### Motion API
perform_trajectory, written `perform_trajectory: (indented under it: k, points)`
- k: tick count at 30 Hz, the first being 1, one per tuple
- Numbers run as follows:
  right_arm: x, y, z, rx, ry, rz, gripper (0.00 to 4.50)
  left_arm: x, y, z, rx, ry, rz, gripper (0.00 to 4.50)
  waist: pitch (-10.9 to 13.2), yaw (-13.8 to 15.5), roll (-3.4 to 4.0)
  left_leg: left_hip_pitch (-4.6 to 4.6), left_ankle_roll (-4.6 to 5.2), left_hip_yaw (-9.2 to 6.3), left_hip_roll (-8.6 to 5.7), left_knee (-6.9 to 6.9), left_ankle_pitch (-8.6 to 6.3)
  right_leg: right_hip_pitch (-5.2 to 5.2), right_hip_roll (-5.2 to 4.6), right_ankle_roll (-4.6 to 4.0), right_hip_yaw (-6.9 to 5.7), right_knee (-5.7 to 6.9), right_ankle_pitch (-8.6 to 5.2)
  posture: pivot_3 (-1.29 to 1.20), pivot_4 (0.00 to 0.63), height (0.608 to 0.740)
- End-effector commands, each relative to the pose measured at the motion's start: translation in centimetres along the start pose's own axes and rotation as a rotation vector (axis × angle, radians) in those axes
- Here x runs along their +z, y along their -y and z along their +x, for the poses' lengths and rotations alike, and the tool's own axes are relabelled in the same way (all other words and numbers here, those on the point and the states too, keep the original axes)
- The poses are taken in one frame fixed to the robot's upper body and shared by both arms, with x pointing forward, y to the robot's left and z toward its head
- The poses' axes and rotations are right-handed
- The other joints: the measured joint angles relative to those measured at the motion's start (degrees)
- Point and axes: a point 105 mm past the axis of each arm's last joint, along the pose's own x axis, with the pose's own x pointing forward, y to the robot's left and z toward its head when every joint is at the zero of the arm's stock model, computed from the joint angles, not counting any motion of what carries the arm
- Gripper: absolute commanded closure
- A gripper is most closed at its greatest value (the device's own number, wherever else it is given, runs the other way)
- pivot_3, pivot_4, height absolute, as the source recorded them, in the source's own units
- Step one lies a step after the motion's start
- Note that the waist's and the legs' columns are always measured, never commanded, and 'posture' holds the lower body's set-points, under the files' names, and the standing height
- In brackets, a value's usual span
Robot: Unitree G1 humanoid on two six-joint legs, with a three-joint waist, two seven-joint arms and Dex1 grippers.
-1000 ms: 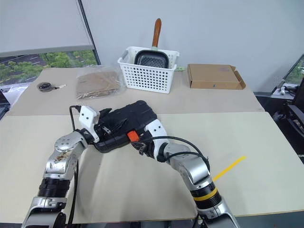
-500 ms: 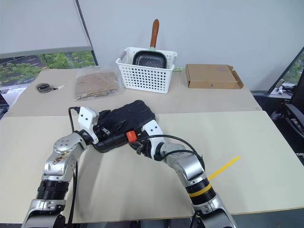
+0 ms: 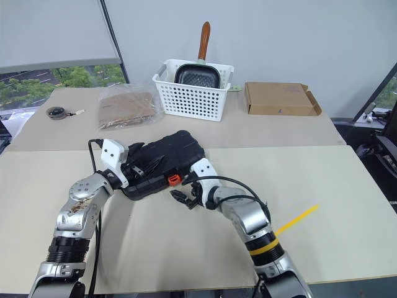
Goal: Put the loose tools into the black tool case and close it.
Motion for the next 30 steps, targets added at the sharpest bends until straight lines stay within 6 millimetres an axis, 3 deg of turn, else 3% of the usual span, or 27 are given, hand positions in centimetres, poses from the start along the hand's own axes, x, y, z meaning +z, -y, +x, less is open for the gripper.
perform_trajectory:
  k: [1, 11, 12, 30]
  points:
    - [1.3, -0.6, -0.4, 0.027, 0.043, -0.006, 0.78, -1.7, 0.1, -0.3, 0.009, -0.057, -0.035, 0.00, 0.00, 0.02, 0.00, 0.00, -0.02, -0.01, 0.00, 0.00, -0.01, -0.01, 0.00, 0.00, 0.00, 0.00, 0.00, 0.00, 0.150, 0.700]
    - [3.3, -1.8, 0.3, 0.058, 0.096, 0.003, 4.26, -2.0, -0.2, -0.3, 0.013, -0.063, -0.035, 0.00, 0.00, 0.03, 0.01, -0.01, -0.01, 0.00, 0.00, -0.02, 0.00, -0.03, -0.01, 0.00, 0.01, 0.01, 0.00, 0.00, 0.150, 0.700]
    - [3.7, -1.9, 0.3, 0.058, 0.110, 0.005, 4.41, -2.1, -0.2, -0.4, 0.012, -0.065, -0.035, 0.00, 0.00, 0.03, 0.01, 0.00, -0.01, 0.00, 0.00, -0.02, 0.00, -0.02, 0.00, 0.00, 0.01, 0.01, 0.00, 0.00, 0.150, 0.700]
    - [7.0, -2.4, 0.3, 0.099, 0.242, 0.073, 4.41, -3.1, 0.3, -0.7, -0.003, -0.094, -0.041, 0.00, 0.00, -0.76, 0.05, 0.00, -0.07, 0.03, 0.04, -0.07, 0.02, -0.20, 0.05, 0.00, 0.09, 0.13, 0.00, 0.00, 0.150, 0.700]
